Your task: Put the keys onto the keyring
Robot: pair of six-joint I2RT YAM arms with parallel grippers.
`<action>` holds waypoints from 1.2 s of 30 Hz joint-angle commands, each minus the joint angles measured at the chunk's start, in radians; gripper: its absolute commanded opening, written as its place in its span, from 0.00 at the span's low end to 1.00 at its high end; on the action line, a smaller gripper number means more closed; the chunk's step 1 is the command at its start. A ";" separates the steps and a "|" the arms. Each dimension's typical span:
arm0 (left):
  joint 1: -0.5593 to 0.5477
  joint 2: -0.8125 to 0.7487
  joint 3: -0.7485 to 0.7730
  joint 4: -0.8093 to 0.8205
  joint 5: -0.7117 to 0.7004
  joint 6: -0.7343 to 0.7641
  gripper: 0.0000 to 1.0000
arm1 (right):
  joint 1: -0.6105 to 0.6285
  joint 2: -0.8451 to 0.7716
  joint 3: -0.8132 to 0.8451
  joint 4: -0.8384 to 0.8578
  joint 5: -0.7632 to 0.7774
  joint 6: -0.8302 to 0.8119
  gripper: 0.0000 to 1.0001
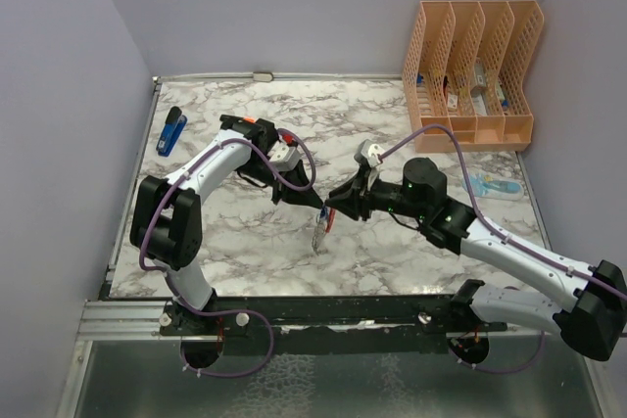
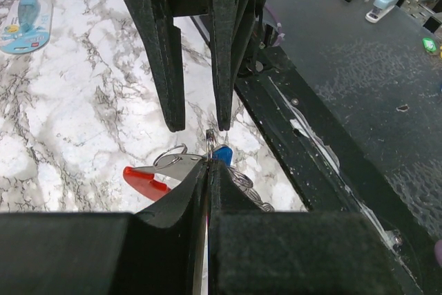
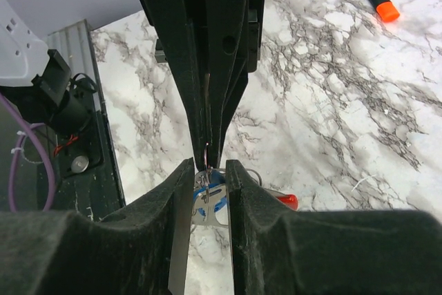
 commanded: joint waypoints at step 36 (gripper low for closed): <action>-0.003 -0.003 0.043 -0.016 0.171 -0.029 0.00 | 0.006 0.018 -0.032 0.058 0.007 0.030 0.01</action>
